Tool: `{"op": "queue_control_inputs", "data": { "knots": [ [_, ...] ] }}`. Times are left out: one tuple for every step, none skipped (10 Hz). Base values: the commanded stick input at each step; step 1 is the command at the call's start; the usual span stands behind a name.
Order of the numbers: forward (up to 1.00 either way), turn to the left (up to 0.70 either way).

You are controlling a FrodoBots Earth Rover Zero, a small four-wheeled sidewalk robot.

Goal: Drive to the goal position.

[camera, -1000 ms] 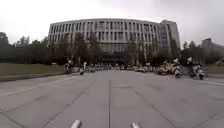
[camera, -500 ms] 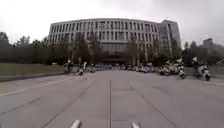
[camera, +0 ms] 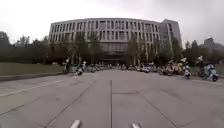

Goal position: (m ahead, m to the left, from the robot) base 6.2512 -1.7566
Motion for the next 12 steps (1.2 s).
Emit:
{"op": "queue_control_inputs", "data": {
  "knots": [
    [0.7,-0.26],
    [0.7,-0.28],
    [0.7,-0.1],
    [0.7,0.0],
    [0.7,0.0],
    [0.7,0.0],
    [0.7,0.0],
    [0.7,0.0],
    [0.7,0.0],
    [0.7,0.0],
    [0.7,0.0],
    [0.7,0.0]
  ]
}}
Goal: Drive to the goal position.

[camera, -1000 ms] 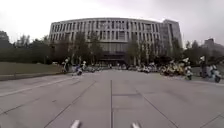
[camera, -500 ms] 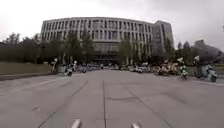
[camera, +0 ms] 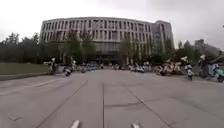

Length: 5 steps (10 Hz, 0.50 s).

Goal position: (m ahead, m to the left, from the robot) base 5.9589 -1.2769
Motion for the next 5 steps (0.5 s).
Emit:
{"op": "queue_control_inputs", "data": {
  "knots": [
    [0.7,0.0],
    [0.7,0.0],
    [0.7,0.0],
    [0.7,0.0],
    [0.7,0.0]
  ]
}}
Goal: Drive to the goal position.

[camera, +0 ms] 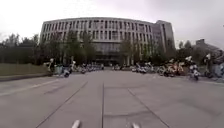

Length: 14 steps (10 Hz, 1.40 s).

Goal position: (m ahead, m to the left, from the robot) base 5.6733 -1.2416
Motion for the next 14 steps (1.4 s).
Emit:
{"op": "queue_control_inputs", "data": {
  "knots": [
    [0.7,0.0],
    [0.7,0.0],
    [0.7,0.0],
    [0.7,0.0],
    [0.7,0.0],
    [0.7,0.0],
    [0.7,0.0],
    [0.7,0.0],
    [0.7,0.0],
    [0.7,0.0],
    [0.7,0.0],
    [0.7,0.0],
    [0.7,0.0],
    [0.7,0.0]
  ]
}}
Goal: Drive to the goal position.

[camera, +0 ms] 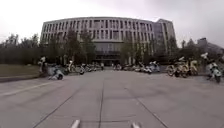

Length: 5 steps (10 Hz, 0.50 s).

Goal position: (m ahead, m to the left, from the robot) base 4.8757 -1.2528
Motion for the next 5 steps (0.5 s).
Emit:
{"op": "queue_control_inputs", "data": {
  "knots": [
    [0.7,0.0],
    [0.7,0.0],
    [0.7,0.0],
    [0.7,0.0],
    [0.7,0.0]
  ]
}}
